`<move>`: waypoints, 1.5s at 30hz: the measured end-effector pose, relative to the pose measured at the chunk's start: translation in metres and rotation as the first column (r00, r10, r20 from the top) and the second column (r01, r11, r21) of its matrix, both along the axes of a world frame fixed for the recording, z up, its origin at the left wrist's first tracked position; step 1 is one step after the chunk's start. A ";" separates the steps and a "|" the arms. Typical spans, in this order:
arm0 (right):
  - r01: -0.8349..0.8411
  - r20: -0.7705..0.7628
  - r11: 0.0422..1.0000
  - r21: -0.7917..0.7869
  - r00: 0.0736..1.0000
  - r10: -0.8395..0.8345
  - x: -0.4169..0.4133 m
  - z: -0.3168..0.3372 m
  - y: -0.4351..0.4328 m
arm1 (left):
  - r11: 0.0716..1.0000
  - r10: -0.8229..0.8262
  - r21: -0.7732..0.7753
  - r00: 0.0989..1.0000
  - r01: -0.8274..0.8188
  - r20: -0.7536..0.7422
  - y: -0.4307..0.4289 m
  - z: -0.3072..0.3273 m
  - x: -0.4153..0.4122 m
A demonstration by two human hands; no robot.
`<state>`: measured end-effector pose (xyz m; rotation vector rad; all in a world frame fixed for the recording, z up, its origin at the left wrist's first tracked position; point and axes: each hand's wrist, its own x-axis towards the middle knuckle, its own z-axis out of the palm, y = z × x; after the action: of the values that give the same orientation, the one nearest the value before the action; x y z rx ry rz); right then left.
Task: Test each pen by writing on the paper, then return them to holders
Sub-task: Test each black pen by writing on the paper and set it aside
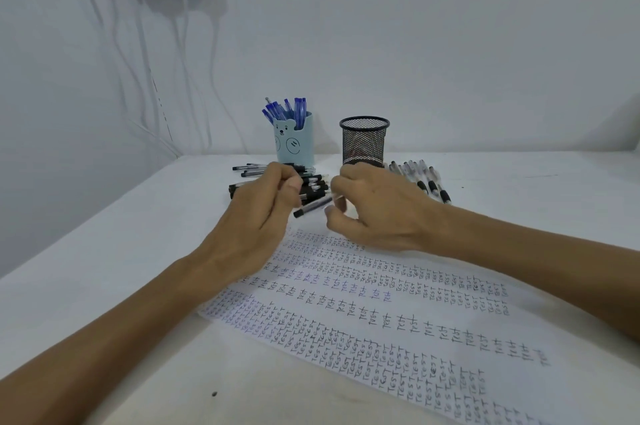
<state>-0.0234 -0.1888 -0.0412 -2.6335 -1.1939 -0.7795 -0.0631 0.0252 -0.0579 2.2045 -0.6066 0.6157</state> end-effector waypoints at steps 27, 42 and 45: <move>0.314 -0.710 0.699 0.642 0.587 0.388 -0.008 -0.014 -0.036 | 0.766 -0.298 0.527 0.930 0.367 -0.213 0.002 0.005 -0.008; 0.202 -0.687 0.802 0.562 0.655 0.316 -0.019 -0.014 -0.037 | 0.761 -0.303 0.534 0.930 0.368 -0.209 0.004 0.004 -0.005; 0.191 -0.679 0.804 0.563 0.662 0.318 -0.018 -0.015 -0.037 | 0.762 -0.301 0.534 0.931 0.366 -0.208 0.003 0.005 -0.005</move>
<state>-0.0416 -0.2256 -0.0557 -1.9775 -0.6323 0.0384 -0.0679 0.0285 -0.0534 2.5515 -1.2213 0.1178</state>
